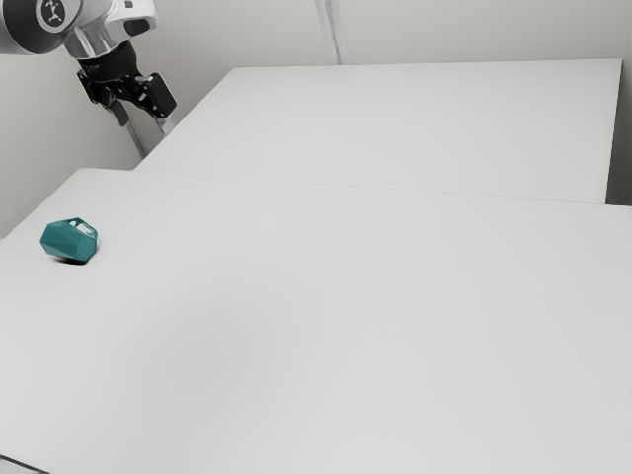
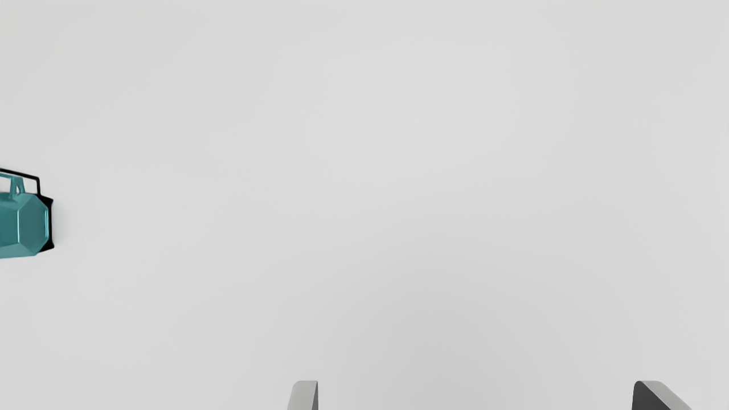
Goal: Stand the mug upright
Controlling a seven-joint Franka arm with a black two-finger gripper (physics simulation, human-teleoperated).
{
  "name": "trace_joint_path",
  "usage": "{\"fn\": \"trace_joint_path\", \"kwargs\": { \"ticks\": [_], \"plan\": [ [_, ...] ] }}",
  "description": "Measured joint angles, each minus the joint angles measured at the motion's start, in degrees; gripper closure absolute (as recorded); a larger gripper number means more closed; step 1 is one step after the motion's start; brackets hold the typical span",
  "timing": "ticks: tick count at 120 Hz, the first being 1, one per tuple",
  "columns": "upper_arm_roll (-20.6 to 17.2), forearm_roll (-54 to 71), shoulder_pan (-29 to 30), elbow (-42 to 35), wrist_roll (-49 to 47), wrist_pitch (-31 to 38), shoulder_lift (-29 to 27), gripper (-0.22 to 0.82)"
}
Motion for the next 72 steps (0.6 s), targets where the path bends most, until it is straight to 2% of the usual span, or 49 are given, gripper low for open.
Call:
{"fn": "trace_joint_path", "kwargs": {
  "ticks": [35,52,72],
  "plan": [
    [0.0,0.1,0.0,-0.5,0.9,0.0,-0.3,0.00],
    [1.2,0.4,1.0,-1.0,1.3,0.0,-1.8,0.00],
    [1.7,0.4,8.5,-8.5,1.6,-0.1,-5.5,0.00]
  ]
}}
